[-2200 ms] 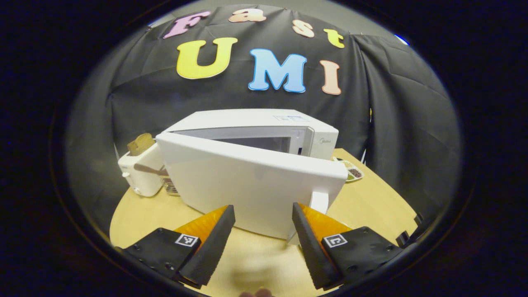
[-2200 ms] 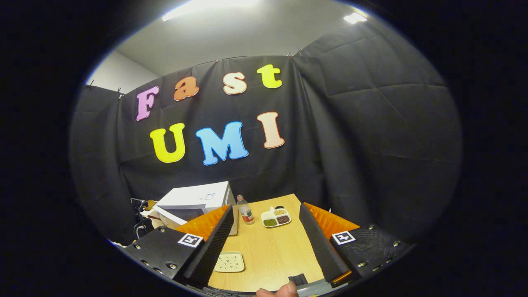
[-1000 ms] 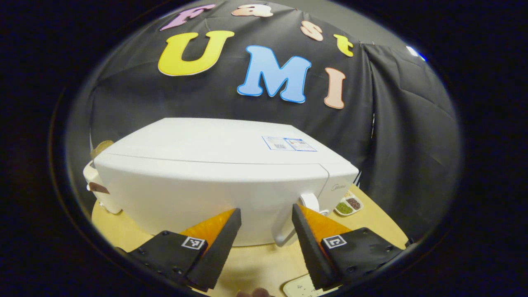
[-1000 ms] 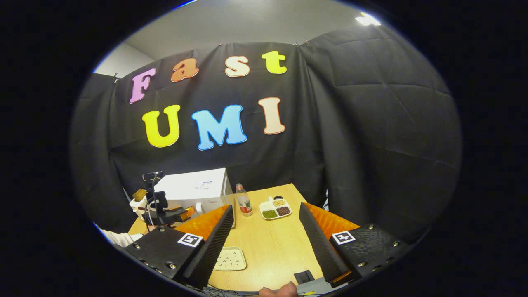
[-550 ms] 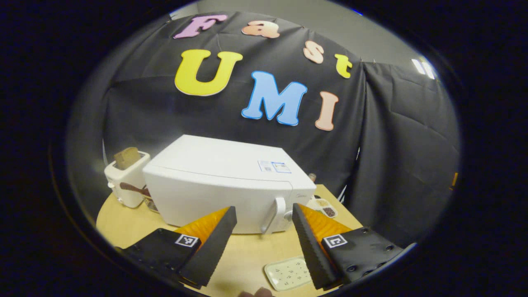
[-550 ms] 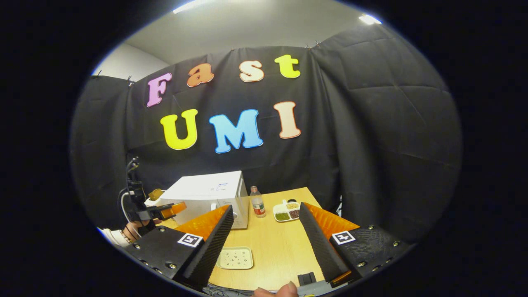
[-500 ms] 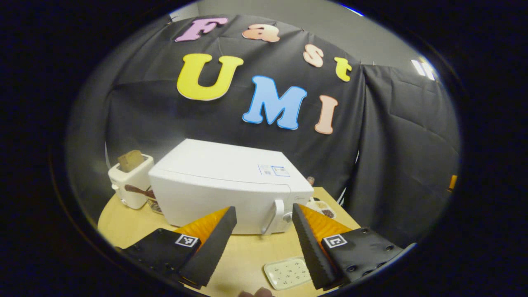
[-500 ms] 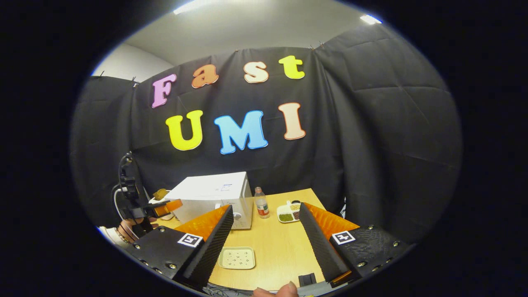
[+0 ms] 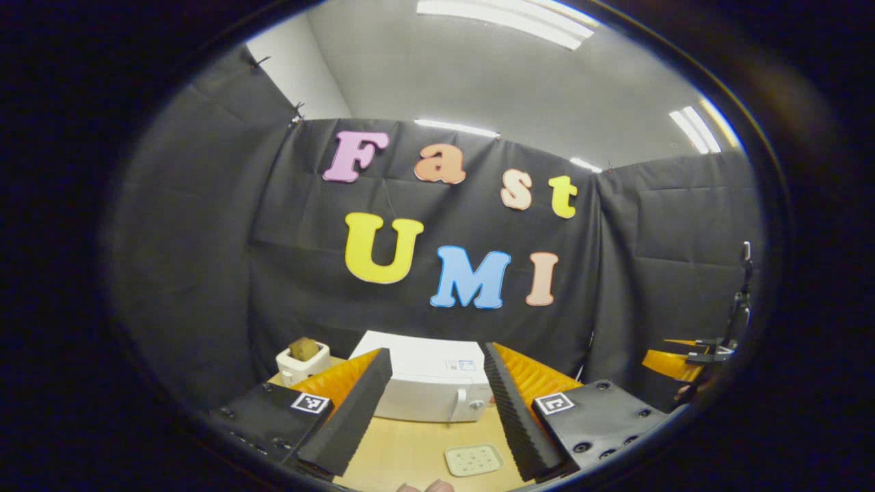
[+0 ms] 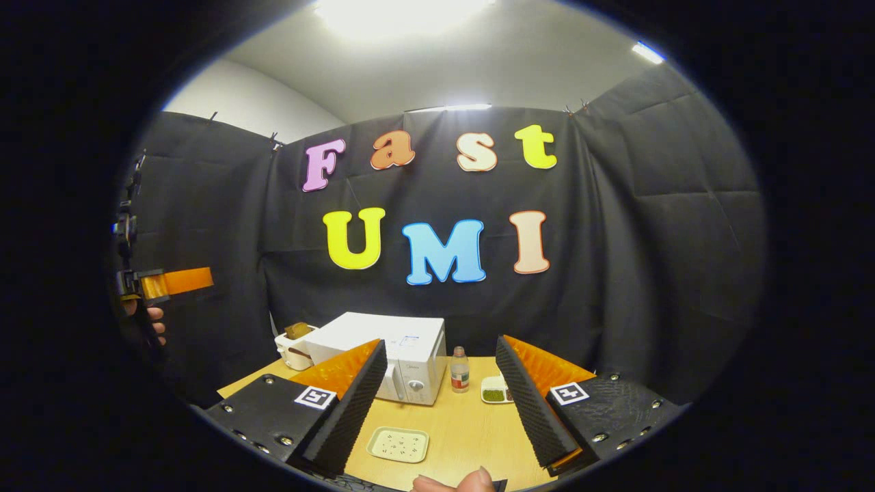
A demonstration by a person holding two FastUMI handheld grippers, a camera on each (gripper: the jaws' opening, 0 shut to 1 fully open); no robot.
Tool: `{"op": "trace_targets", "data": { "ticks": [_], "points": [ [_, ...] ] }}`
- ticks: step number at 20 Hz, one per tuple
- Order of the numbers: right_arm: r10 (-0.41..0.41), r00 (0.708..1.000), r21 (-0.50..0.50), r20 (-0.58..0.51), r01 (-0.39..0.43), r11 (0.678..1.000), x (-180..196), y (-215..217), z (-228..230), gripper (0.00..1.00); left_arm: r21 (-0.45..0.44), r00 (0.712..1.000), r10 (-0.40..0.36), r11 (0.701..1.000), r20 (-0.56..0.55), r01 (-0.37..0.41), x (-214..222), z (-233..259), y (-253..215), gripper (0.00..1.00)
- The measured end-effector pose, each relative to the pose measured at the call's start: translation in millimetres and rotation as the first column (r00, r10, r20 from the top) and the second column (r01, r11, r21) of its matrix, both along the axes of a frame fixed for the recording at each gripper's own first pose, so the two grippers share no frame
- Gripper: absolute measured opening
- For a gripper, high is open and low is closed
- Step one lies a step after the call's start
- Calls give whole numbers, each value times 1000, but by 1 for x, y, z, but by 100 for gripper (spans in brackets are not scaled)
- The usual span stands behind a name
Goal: Open the microwave oven with the left hand, put the food in, and close the microwave oven.
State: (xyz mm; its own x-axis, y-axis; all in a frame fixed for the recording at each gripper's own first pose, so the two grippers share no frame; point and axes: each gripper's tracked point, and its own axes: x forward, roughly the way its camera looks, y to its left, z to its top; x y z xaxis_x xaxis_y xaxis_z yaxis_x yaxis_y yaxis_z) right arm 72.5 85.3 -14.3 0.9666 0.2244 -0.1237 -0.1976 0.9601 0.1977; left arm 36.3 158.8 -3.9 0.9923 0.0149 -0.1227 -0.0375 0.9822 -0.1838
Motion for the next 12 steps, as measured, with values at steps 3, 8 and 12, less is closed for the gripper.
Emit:
{"op": "trace_targets", "data": {
  "ticks": [3, 8, 12],
  "points": [
    [-45, 998, 29, 49, 43, 999, -3, 2, 43, 93, 20, 998, 54, 998, 26, -54, -29, 26, 12, 87],
    [-101, 992, 31, 79, 99, 995, -2, 11, 68, 98, -19, 999, 30, 999, 27, -30, -33, 26, 23, 94],
    [-100, 994, 43, 36, 98, 994, -4, 32, 63, 98, 82, 999, 13, 996, 45, -17, -25, 35, 33, 88]
  ]
}}
